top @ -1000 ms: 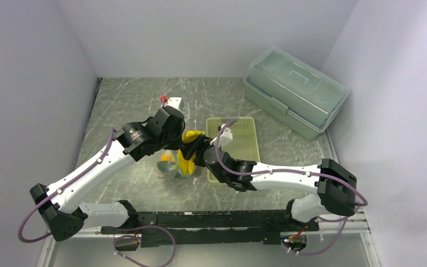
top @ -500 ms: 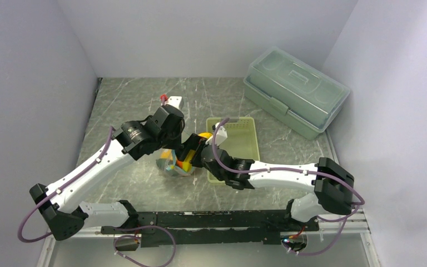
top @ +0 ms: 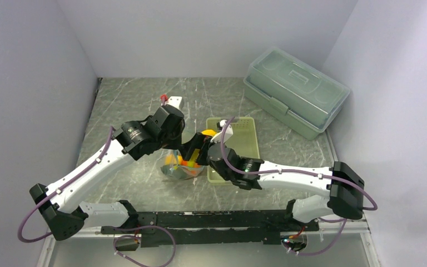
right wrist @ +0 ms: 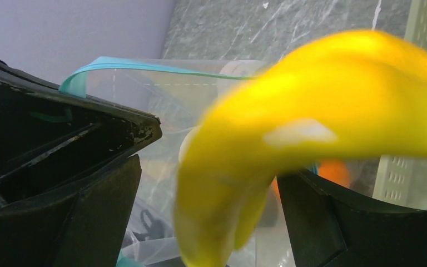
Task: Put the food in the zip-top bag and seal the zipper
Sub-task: Place the fake fruit in the zipper food storage bag.
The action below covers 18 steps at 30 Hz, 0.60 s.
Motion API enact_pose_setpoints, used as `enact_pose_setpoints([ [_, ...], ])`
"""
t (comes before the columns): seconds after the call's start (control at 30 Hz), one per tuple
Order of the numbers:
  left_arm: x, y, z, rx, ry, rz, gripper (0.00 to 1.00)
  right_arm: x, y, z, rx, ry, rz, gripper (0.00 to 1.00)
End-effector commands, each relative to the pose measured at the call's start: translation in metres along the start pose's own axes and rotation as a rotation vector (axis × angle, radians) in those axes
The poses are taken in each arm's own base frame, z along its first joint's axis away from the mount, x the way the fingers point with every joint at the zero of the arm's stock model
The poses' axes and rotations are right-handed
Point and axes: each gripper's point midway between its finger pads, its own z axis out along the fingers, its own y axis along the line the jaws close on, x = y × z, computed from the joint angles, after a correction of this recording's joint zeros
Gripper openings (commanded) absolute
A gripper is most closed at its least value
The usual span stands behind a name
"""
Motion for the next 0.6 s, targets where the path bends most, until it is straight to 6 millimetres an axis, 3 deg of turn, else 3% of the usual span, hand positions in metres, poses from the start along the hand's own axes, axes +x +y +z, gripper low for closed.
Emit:
enact_pose_setpoints([
  [0.0,0.001,-0.01,-0.001,0.046,0.004,0.0,0.0,-0.036,0.017,-0.01,-0.032,-0.101,0.012,0.92],
  [0.13,0.001,-0.011,-0.001,0.054,0.001,0.004,0.0,-0.037,0.012,-0.012,-0.034,-0.109,0.005,0.81],
  [0.57,-0.001,-0.007,-0.007,0.051,-0.023,-0.003,0.02,-0.048,0.027,-0.019,-0.044,-0.077,-0.182,0.77],
])
